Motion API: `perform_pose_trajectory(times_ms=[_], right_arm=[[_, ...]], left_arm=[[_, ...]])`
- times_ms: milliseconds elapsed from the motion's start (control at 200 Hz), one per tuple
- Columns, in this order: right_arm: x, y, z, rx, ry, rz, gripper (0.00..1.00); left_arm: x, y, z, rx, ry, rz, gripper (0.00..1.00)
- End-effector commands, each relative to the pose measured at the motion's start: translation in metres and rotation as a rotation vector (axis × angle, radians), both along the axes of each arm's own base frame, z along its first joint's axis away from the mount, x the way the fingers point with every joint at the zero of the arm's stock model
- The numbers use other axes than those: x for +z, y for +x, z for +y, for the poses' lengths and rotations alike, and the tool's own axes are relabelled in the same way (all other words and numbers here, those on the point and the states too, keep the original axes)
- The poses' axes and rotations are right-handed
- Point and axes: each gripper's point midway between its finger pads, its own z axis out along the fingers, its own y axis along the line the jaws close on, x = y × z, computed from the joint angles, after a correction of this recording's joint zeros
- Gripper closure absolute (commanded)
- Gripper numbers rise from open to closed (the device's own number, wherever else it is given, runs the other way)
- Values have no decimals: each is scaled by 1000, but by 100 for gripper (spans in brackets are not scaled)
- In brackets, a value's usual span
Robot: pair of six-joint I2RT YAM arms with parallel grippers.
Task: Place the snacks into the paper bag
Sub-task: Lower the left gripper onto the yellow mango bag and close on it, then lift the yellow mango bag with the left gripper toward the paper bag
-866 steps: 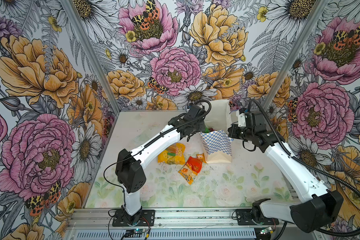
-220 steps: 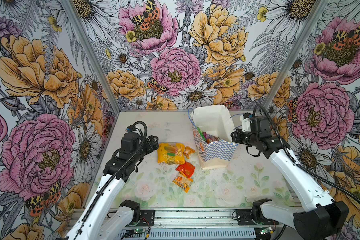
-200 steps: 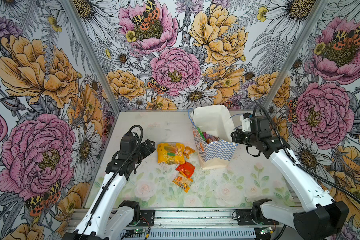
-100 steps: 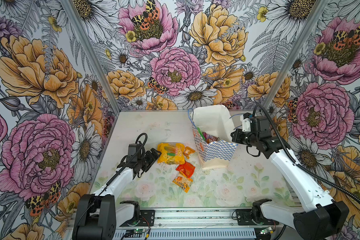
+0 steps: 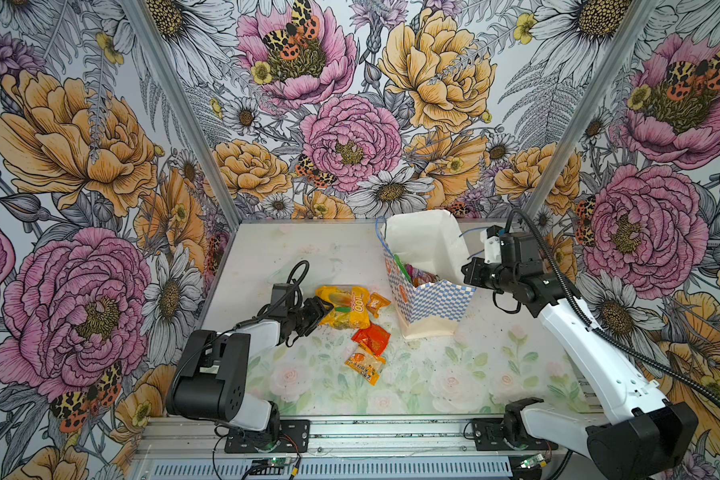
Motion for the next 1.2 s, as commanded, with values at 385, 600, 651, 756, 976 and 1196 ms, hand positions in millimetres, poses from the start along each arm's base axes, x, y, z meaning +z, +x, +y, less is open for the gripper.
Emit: perform_pose_trajectory(times_ms=[385,600,651,756,976,1196], right_arm=[[12,-1,-1,3,-6,-43,100],[13,-2,0,7,-2,-46,100],[13,-2,0,10,-1,-47,100],[14,-1,1,10,1,-48,100],[17,-2,1,10,4,-55,100],[17,-3,1,10,4,-50,100]], left_arm=[[9,-4,9,39,72,-41,82],[33,-12,19,60,116,-101,96],[42,-14,22,67,132,-122,97],[61,-17,28,90,174,-176,100],[93,-19,30,103,235,-263,100],[124,-25,29,100,297,-312,100]])
